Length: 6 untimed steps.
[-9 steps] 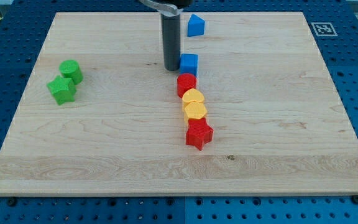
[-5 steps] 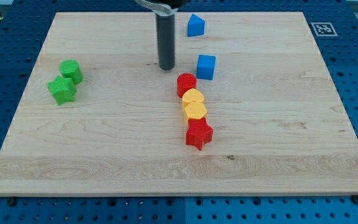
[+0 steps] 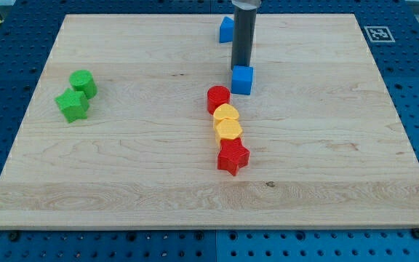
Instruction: Move the blue cube closer to the red circle
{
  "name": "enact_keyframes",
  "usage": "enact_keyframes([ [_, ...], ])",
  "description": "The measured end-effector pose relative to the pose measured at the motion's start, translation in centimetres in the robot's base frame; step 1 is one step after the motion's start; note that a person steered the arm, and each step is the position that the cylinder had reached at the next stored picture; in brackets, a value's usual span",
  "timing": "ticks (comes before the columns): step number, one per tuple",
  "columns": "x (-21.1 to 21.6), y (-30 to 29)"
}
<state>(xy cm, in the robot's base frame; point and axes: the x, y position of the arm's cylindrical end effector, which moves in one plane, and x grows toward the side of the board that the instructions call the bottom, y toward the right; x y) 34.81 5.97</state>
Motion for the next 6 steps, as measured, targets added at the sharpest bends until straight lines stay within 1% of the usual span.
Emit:
enact_keyframes([
  [1, 0.2, 1.3],
  [4, 2.3, 1.3],
  [6, 2.6, 0.2],
])
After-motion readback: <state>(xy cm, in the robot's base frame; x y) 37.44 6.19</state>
